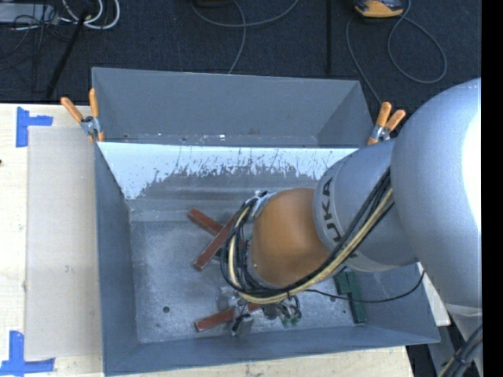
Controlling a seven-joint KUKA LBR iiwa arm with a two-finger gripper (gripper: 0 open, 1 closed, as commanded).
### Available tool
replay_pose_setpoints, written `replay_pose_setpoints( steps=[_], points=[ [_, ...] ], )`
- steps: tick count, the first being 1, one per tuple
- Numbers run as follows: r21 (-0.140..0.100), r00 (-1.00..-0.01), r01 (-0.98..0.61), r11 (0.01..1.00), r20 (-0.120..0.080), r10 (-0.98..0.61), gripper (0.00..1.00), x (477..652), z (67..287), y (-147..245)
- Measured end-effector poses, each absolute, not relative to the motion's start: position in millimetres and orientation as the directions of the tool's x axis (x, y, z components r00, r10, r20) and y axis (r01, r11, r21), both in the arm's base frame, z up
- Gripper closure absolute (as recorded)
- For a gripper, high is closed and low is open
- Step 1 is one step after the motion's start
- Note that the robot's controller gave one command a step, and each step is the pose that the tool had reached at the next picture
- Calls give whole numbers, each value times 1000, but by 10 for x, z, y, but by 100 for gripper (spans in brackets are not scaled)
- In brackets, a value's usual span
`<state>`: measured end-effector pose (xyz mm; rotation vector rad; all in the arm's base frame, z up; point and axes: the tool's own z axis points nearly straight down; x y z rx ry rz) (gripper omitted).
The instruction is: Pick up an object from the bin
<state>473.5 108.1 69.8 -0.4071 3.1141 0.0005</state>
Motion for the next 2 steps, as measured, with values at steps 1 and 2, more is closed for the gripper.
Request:
replay_pose_setpoints(
  steps=[1, 2],
  points=[
    [-1, -964, -267, 964, -8, -267, 100, 4843, 1909, 948],
    [1, -965, -262, 965, -6, -262, 100, 4703, 2510, 1220]
  ],
)
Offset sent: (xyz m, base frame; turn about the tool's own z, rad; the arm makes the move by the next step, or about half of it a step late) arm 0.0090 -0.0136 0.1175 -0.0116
